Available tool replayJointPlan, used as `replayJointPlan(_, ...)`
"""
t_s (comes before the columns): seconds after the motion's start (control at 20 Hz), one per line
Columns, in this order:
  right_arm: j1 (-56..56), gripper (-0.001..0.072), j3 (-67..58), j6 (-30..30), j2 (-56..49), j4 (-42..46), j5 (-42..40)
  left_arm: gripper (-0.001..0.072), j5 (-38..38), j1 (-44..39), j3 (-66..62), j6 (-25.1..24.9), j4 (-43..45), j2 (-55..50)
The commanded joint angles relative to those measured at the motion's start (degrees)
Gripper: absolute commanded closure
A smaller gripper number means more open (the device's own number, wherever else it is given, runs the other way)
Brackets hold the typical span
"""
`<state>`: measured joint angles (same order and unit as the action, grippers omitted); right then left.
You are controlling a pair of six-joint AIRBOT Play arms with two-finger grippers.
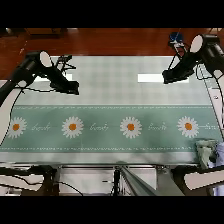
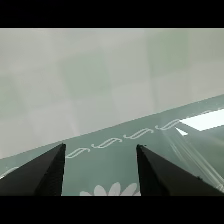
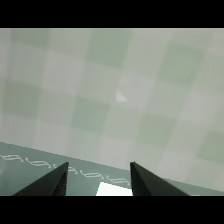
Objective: Fold the shirts.
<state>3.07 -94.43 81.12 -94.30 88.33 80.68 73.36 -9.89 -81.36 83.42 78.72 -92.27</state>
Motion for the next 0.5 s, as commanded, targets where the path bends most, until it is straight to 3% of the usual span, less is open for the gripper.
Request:
replayJointPlan(0.0, 0.2, 0.0272, 3.8, 0.5, 3.8, -1.4, -1.6, 0.0176, 0.6, -2.3, 0.0, -0.2, 1.5, 1.1)
replayJointPlan(0.25, 0.2, 0.0272, 16.1, 0.1, 11.0, -0.2, -7.8, 0.0177, -2.1, -4.0, 0.5, 1.6, 6.4, 7.6)
replayJointPlan(0.45, 0.2, 0.0271, 18.1, 0.5, 13.1, -0.8, -11.7, 0.018, -5.7, -4.1, 2.2, 3.8, 6.6, 8.3)
